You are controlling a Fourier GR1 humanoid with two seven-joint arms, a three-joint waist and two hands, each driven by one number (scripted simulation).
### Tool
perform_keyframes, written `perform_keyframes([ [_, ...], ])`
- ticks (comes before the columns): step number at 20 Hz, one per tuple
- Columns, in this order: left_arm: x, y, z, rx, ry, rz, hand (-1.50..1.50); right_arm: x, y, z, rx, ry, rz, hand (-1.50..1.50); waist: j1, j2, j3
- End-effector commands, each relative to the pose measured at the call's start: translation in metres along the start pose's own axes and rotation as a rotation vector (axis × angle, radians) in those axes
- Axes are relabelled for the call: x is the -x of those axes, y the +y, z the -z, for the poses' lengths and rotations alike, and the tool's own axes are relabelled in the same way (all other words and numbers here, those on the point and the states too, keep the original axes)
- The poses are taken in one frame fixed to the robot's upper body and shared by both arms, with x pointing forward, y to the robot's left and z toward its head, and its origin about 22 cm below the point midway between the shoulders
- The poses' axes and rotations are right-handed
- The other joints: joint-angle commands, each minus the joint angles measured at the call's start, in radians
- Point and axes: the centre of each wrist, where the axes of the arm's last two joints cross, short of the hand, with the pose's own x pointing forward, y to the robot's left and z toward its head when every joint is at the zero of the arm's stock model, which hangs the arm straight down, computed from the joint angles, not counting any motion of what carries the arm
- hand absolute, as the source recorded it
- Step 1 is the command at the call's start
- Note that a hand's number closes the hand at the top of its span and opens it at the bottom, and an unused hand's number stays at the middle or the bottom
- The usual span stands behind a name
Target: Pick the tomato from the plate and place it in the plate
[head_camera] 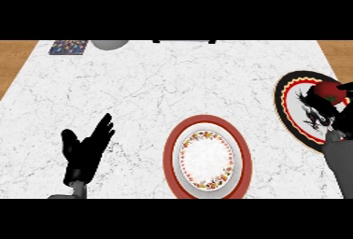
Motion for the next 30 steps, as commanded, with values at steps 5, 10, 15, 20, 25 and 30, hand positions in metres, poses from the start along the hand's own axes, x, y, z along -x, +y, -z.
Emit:
perform_keyframes([
  [5, 0.003, 0.005, -0.011, 0.017, -0.012, -0.017, 0.0, 0.05, -0.012, 0.053, 0.023, 0.004, 0.004, 1.5, 0.011, 0.003, 0.002],
  [10, -0.002, -0.007, 0.007, 0.031, -0.018, 0.017, 0.0, 0.071, -0.008, 0.069, -0.281, 0.225, -0.196, -1.5, 0.036, 0.015, 0.001],
  [15, -0.001, -0.008, 0.008, 0.025, -0.007, 0.005, 0.0, 0.094, -0.002, 0.051, -0.372, 0.189, -0.068, -1.5, 0.027, 0.015, 0.004],
  [20, 0.007, -0.019, 0.005, 0.044, -0.019, -0.008, 0.0, 0.08, -0.006, 0.072, -0.281, 0.109, 0.148, -1.5, 0.029, 0.014, 0.006],
  [25, -0.002, -0.009, 0.007, 0.003, -0.009, -0.015, 0.0, 0.102, -0.025, 0.081, -0.151, 0.123, 0.337, -1.5, 0.007, 0.007, 0.004],
  [30, 0.007, 0.007, 0.002, -0.007, 0.0, 0.0, 0.0, 0.134, -0.046, 0.082, -0.169, 0.209, 0.437, -1.5, 0.005, 0.003, 0.001],
])
